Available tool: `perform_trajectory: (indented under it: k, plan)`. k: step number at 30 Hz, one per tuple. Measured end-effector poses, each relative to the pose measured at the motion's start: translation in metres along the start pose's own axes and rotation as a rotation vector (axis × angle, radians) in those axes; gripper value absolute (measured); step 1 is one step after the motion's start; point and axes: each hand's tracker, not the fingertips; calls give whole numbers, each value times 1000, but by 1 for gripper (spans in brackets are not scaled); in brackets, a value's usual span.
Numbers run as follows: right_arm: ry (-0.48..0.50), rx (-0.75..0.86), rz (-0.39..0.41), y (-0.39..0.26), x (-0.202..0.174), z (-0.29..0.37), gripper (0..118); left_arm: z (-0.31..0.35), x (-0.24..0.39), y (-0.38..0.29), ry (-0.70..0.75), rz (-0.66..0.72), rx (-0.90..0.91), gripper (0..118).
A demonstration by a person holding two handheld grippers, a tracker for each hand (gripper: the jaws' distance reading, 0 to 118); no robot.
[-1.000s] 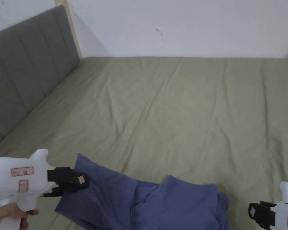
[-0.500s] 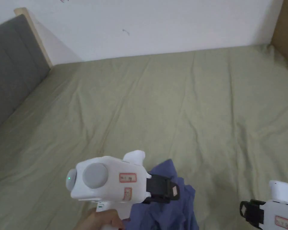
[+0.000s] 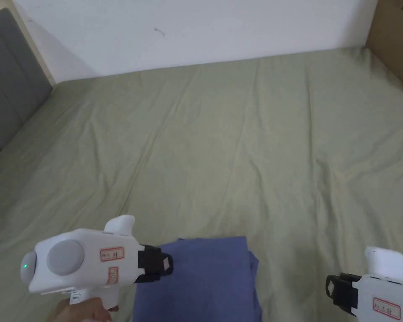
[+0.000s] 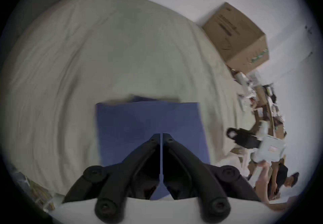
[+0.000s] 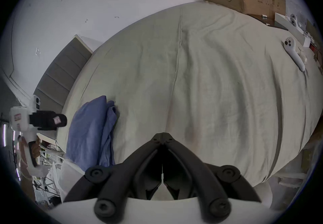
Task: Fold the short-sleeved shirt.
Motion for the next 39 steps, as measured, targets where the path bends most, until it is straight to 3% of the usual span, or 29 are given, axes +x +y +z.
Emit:
perform_trajectory:
  k: [6,16,22,26,31,35,39]
  plan:
    - [11,4,12,5,-6,-2,0,-37,19,-32,-72,-19,-71,0]
    - [7,7,19,2,-12,4,0,-83,118,-41,-133,-262,-131,0]
    - [-11,-3,18,-1,-16,11,0,-90,131,-55,-222,-288,-194,0]
    - [38,11,64,9,-33,20,0,-52,96,-47,-328,-197,-127,0]
    - [129,20,238,32,-91,16,0,12,9,-34,-375,-2,49,0]
    - [221,-44,328,38,-145,-13,0,33,-69,-36,-331,104,104,0]
    - [210,-155,391,24,-179,-63,0,45,-104,-55,-350,187,133,0]
